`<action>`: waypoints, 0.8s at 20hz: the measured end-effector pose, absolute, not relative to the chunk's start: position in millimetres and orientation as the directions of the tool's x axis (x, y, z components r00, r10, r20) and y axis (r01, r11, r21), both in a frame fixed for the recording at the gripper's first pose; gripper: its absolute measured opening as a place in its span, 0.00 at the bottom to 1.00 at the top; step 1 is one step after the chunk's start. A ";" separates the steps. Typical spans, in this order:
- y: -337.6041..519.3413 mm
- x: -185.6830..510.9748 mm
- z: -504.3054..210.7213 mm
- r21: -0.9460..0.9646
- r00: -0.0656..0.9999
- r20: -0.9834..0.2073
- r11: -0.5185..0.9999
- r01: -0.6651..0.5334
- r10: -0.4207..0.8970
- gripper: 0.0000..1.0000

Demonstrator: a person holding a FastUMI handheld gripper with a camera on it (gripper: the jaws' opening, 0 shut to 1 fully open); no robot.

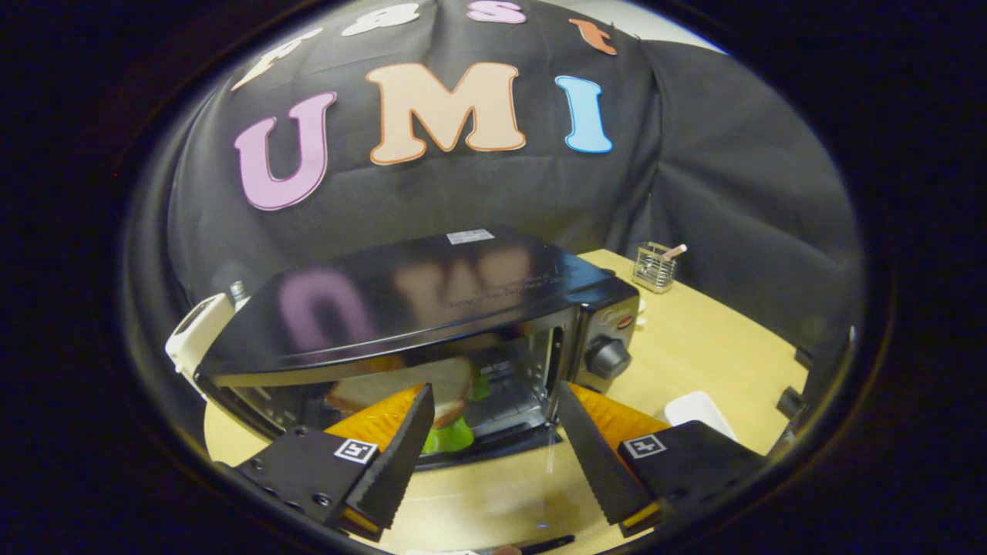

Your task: Open the toaster oven, put the food inside, and close the toaster oven door.

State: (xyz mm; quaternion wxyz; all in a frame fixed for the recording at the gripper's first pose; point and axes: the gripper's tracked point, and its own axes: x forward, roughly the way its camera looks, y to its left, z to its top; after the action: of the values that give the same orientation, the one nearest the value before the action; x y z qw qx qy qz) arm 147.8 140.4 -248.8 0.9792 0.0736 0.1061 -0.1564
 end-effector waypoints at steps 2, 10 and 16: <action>148.2 127.6 -247.8 0.074 0.921 -0.259 0.945 0.318 -0.290 0.99; 194.3 40.8 -292.9 -0.028 0.874 -0.440 0.976 0.218 -0.207 1.00; 217.4 -21.9 -354.7 -0.079 0.793 -0.596 0.992 0.098 -0.126 1.00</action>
State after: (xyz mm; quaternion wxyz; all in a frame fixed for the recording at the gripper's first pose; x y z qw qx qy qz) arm -21.9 217.4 -354.7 0.9467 -0.0220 0.3159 -0.0593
